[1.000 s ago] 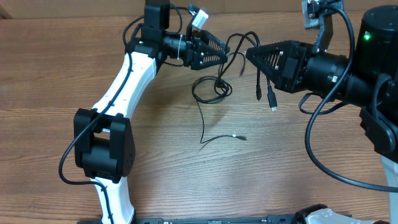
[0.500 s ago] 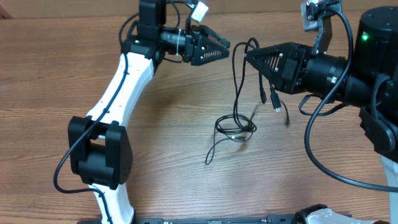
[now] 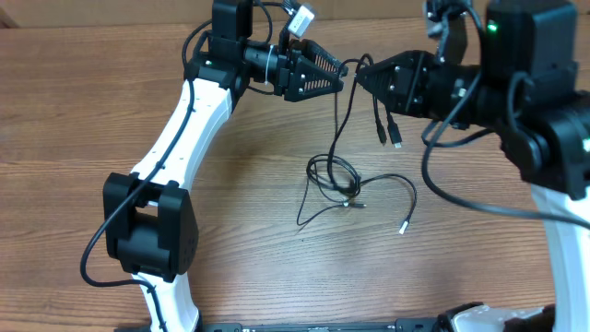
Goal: Untangle cables
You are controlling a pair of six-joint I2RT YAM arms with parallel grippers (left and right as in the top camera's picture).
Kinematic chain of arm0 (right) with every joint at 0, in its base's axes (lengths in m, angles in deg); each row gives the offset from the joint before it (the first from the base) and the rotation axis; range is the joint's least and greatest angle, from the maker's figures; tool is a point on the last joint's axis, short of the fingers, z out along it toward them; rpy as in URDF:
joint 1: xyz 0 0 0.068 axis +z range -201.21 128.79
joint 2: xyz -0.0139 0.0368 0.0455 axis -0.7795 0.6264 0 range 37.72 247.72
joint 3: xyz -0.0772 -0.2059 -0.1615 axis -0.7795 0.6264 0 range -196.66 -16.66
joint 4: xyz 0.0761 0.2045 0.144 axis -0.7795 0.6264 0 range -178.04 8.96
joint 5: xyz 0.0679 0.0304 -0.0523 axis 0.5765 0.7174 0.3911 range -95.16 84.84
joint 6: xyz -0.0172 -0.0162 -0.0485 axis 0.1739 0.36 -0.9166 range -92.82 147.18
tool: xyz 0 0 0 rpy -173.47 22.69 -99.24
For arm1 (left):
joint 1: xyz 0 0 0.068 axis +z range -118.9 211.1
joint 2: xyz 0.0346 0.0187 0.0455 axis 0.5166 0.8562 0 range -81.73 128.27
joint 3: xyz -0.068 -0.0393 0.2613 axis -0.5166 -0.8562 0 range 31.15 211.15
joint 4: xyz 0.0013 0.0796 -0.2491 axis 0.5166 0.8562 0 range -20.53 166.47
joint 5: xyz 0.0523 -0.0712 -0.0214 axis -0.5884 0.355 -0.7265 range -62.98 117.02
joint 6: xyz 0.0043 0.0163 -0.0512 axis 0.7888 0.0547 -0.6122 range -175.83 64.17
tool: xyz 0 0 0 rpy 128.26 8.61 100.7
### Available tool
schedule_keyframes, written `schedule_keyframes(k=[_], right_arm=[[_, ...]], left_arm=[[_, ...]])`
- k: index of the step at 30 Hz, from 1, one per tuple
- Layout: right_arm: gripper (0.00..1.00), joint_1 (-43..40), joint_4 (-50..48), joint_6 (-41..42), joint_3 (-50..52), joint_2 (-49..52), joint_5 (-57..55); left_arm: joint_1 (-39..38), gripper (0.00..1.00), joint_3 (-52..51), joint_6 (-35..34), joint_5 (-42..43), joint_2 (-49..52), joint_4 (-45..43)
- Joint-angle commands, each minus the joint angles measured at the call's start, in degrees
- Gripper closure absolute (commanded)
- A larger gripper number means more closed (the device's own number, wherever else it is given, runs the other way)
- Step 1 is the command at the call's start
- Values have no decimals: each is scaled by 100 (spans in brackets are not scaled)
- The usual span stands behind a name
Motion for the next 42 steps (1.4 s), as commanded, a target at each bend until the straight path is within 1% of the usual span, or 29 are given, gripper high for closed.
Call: schedule_keyframes(k=[1,3,5,7,9,11,12,15,18,20,24,26,31,35,37,42], right_arm=[[96,-22,251,354,-98,149,-815],[96,-24,442,597,-98,210,-1381],[96,-70,616,809,-98,267,-1821],[96,-175,756,903,-98,332,-2138],[96,-315,866,901,-66,420,-2214],[96,-422,970,848,-37,529,-2216],[96,-479,1034,748,-20,625,-2218],[96,-549,1128,697,-17,798,-2269],[97,-597,1152,586,-17,905,-2280],[96,-627,1163,551,-17,929,-2280],[96,-769,1202,452,-17,929,-2275],[96,-859,1292,417,-17,929,-2277],[96,-979,1386,289,-17,929,-2275],[95,-979,1392,264,-17,929,-2277],[94,-979,1392,247,-17,929,-2280],[92,-979,1375,247,-17,929,-2280]], left_arm=[[243,27,66,-35,-308,-173,334],[409,27,66,105,-798,-173,857],[511,27,66,415,-1423,-173,1556],[551,27,66,684,-2312,-173,2382],[549,27,66,894,-3193,-173,3112],[485,28,66,909,-3814,-173,3628],[387,30,66,909,-4221,-173,4113],[173,30,66,905,-4695,-173,4835],[-98,30,66,833,-5128,-173,5316],[-264,31,66,634,-5584,-173,5488],[-492,34,66,164,-6616,-160,5523],[-538,36,59,57,-6889,-111,5506],[-540,36,59,52,-6808,66,5309],[-623,36,59,387,-6334,236,5239],[-741,39,57,632,-6089,345,5296],[-898,43,57,765,-6096,560,5316]])
